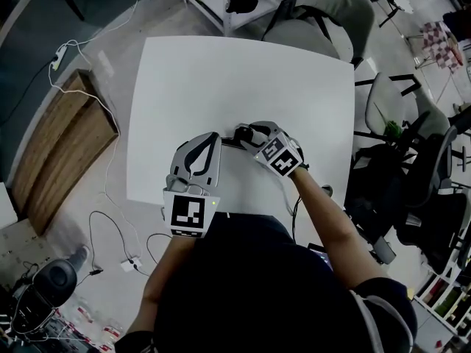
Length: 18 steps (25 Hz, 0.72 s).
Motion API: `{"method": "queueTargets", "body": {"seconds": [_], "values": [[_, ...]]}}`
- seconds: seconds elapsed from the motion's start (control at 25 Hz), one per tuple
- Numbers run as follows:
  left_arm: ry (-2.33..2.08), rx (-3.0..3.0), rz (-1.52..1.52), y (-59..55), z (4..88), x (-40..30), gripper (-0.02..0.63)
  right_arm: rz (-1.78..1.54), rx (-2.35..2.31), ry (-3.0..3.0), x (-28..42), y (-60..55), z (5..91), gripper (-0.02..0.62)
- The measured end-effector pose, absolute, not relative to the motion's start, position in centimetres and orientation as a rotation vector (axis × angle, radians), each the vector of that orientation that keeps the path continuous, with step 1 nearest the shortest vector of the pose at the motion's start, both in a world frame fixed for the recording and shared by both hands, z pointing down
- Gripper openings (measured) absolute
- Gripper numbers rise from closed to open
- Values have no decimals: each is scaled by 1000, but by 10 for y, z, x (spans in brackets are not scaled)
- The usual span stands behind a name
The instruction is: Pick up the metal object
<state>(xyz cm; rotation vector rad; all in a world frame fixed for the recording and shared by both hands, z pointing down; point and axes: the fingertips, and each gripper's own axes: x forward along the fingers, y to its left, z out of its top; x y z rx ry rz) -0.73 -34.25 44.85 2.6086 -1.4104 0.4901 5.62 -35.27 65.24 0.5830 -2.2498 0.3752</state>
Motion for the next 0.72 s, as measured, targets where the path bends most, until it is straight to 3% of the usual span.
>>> {"method": "queueTargets", "body": {"seconds": [0.16, 0.72], "values": [[-1410, 2608, 490, -344, 447, -11, 21, 441, 468, -2228, 51, -353, 659, 188], [-1376, 2646, 471, -341, 439, -17, 21, 515, 411, -2231, 43, -342, 631, 44]]}}
